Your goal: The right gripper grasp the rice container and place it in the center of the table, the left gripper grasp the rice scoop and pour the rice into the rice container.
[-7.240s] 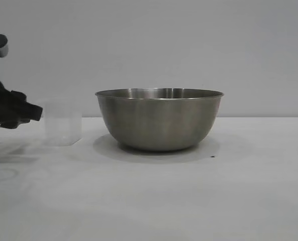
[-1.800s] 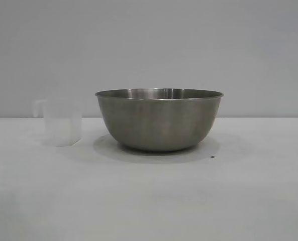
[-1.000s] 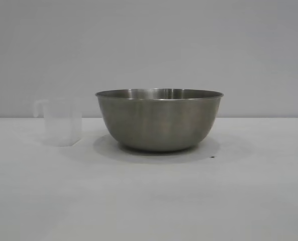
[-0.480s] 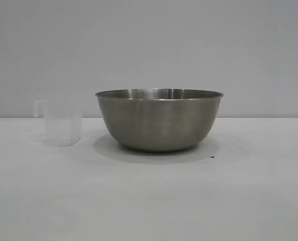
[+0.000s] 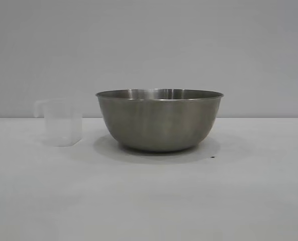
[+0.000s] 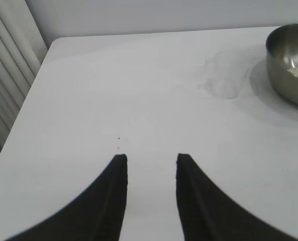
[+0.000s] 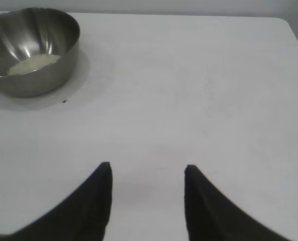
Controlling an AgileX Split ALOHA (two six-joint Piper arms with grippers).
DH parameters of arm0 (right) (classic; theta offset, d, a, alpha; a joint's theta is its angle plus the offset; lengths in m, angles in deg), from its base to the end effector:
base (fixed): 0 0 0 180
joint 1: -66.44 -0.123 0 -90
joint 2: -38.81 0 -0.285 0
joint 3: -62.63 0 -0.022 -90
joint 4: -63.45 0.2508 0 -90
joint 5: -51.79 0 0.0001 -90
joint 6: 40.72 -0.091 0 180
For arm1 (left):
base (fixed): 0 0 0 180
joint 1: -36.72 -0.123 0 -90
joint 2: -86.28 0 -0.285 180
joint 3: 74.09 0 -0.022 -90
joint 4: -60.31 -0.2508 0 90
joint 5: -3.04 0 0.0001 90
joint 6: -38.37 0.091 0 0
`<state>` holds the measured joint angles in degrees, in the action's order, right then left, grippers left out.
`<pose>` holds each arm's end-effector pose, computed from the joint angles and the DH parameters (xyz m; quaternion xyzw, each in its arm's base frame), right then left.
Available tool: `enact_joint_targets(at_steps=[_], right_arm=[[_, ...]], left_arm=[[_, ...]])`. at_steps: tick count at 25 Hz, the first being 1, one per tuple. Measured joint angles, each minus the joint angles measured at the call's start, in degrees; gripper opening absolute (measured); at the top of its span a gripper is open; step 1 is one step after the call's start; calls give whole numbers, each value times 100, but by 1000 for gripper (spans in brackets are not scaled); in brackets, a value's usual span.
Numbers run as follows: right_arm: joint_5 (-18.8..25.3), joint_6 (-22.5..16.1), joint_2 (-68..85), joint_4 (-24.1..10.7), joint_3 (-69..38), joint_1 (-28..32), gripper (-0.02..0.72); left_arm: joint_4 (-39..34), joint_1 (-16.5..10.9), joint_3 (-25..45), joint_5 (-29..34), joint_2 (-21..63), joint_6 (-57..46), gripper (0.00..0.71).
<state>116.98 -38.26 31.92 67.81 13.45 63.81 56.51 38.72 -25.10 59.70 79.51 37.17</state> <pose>-0.0098 0.0058 0.2683 -0.0417 0.8698 0.0386 0.4900 -0.0039 0.0052 0.2812 0.0055 0.8306 0.0176 0.5566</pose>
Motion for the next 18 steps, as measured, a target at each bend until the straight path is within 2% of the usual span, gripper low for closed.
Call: enact_joint_targets(at_steps=[3, 10, 18], right_arm=[[0, 0, 0, 0, 0, 0, 272], [0, 0, 0, 0, 0, 0, 272], [0, 0, 0, 0, 0, 0, 272]], left_arm=[[-8, 0, -14, 66, 0, -11, 251], [-82, 0, -55, 647, 0, -11, 251], [-82, 0, 54, 740, 0, 69, 251]])
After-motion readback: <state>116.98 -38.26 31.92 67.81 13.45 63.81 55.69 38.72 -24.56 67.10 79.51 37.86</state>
